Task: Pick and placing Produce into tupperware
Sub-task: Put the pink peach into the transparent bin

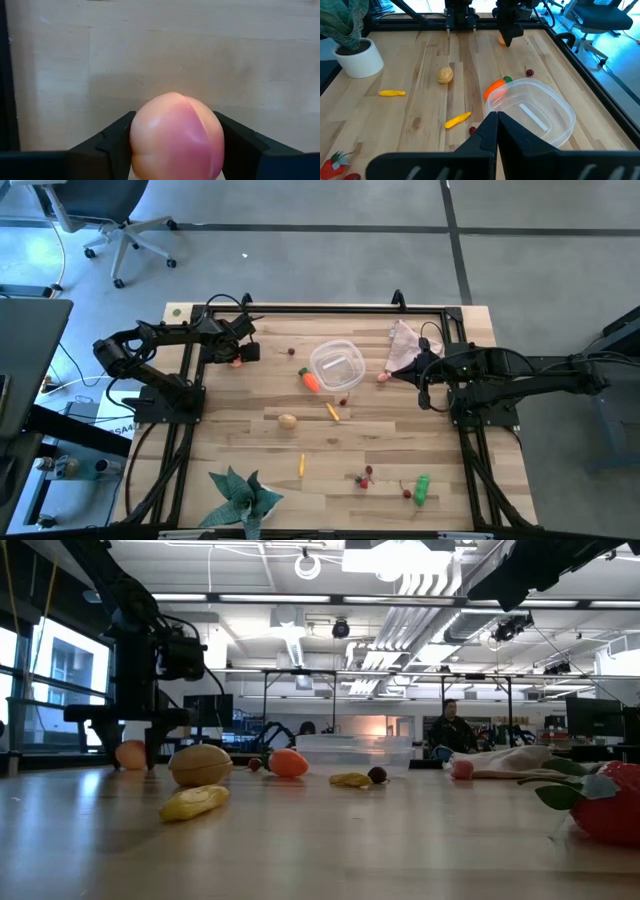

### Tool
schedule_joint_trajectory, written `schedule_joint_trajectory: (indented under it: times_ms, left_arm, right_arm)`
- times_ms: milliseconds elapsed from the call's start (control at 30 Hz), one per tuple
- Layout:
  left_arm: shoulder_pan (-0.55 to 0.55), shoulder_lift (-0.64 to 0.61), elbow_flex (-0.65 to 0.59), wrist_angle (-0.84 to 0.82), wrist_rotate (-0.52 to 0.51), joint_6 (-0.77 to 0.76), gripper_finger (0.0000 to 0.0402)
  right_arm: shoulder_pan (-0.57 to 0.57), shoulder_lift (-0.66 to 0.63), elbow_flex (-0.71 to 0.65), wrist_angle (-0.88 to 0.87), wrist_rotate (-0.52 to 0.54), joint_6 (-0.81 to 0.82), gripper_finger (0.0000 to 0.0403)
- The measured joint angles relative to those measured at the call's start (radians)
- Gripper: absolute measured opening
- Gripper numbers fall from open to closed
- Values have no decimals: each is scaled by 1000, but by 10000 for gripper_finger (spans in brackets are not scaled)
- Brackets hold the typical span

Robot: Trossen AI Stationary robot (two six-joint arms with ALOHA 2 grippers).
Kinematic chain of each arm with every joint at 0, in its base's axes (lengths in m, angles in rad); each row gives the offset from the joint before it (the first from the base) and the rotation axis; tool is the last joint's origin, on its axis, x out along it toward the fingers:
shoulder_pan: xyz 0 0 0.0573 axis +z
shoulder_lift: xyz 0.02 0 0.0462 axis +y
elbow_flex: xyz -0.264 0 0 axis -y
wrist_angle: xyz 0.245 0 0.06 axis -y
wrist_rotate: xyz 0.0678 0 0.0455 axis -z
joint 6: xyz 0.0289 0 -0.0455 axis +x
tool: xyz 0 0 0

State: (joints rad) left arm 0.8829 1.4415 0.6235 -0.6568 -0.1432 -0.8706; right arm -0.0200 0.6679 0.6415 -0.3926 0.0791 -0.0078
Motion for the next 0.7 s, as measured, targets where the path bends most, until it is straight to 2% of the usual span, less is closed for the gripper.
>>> schedule_joint_trajectory:
  times_ms: [167, 433, 700]
  left_arm:
    - [0, 0, 0, -1, 0, 1, 234]
    - [0, 0, 0, -1, 0, -1, 217]
    - [0, 1, 0, 0, 0, 0, 230]
  right_arm:
    - [0, 0, 0, 0, 0, 0, 0]
    - [0, 0, 0, 0, 0, 0, 0]
    - [0, 0, 0, 0, 0, 0, 0]
